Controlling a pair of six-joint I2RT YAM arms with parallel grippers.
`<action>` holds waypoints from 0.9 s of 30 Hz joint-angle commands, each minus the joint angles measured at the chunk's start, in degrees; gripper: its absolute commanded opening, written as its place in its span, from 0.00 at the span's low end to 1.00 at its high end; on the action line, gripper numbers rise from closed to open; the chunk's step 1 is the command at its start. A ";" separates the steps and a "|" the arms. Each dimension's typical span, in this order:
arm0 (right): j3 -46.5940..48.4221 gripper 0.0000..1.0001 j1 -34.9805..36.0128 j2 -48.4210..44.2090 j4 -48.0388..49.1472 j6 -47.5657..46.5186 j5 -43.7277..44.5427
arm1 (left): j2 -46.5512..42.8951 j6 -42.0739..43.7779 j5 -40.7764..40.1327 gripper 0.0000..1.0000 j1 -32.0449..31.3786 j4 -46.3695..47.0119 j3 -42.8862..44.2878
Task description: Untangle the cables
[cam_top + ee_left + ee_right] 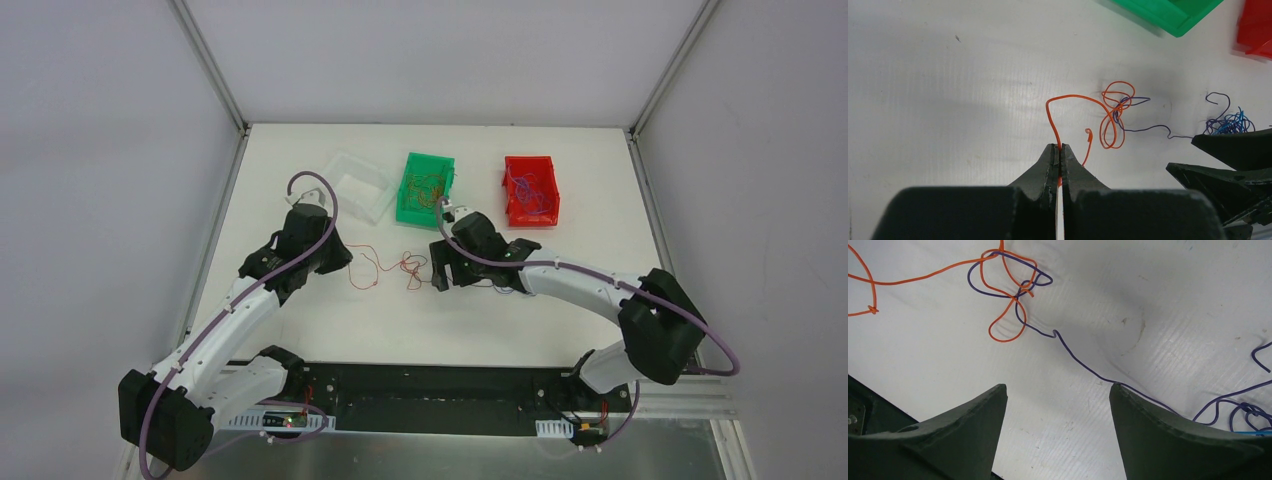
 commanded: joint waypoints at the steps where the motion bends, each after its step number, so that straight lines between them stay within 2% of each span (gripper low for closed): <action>1: 2.05 0.78 0.28 1.09 2.65 -0.86 -0.38 | -0.72 0.19 1.10 0.00 -0.16 1.25 1.34; 16: 3.46 0.75 0.26 8.50 6.15 -0.23 -1.43 | -0.84 0.37 1.23 0.00 -0.09 1.26 1.61; 19: 4.85 0.73 0.24 10.02 5.77 -0.22 2.44 | -1.07 0.50 1.05 0.00 -0.09 1.30 1.41; 27: 5.62 0.60 0.26 12.30 7.05 1.18 3.83 | -1.00 0.17 0.77 0.00 -0.10 1.28 1.66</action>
